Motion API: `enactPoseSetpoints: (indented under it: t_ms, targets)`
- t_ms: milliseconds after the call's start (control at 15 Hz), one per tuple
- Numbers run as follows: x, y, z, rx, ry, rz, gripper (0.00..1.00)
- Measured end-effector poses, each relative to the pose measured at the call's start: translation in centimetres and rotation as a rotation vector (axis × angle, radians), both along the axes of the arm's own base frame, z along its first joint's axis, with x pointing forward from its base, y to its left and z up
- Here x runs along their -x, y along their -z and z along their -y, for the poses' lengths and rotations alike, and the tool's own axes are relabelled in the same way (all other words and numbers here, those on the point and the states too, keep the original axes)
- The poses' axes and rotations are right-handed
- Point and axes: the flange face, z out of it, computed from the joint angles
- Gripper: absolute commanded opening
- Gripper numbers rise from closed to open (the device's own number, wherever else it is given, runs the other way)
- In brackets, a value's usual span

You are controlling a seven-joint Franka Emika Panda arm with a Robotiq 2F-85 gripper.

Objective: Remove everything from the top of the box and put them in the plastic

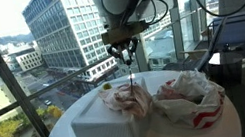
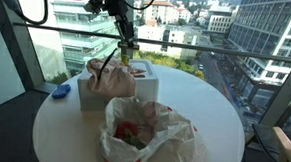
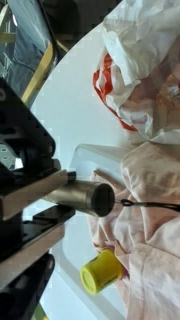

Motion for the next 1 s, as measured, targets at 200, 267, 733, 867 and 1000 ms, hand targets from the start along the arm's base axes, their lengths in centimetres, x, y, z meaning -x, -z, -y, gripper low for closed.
enactPoseSetpoints:
  t_ms: [200, 267, 733, 867, 1000]
  targets:
    - [3.6, -1.2, 5.1, 0.027, 0.038, -0.061, 0.14]
    - [4.9, -0.9, 6.7, 0.026, 0.048, -0.091, 0.14]
    - [10.9, 8.5, 12.6, -0.04, 0.027, -0.31, 0.15]
    - [11.5, 11.7, 12.6, -0.049, -0.01, -0.339, 0.15]
    - [11.4, 14.6, 12.7, -0.058, -0.04, -0.353, 0.15]
